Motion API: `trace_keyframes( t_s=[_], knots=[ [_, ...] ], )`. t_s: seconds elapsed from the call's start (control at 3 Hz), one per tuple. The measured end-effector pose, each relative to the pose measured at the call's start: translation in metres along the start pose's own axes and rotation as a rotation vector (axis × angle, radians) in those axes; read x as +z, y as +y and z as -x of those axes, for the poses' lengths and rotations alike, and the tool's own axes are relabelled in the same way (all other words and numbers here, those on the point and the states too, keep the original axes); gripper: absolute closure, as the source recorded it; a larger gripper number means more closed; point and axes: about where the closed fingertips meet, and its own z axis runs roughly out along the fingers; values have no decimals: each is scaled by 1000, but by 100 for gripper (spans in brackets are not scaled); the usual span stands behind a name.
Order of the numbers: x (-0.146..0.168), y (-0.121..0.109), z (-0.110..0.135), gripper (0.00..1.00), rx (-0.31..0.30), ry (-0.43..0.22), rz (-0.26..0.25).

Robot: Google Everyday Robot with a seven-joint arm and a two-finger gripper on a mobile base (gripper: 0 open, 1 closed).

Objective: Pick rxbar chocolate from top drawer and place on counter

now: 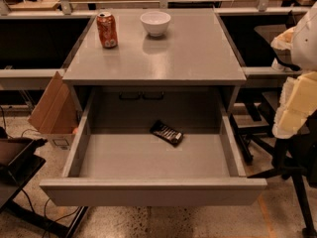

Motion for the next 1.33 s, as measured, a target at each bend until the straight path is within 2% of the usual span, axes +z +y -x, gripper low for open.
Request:
trace_keyframes(
  t_s=[0.33, 0.67, 1.0, 1.33],
  knots=[
    [1, 0, 0, 0, 2, -1, -1],
    [20, -9, 0, 0, 54, -38, -22],
    [83, -25, 3, 0, 158, -76, -39],
    [120, -40, 12, 0, 230, -106, -67]
  ],
)
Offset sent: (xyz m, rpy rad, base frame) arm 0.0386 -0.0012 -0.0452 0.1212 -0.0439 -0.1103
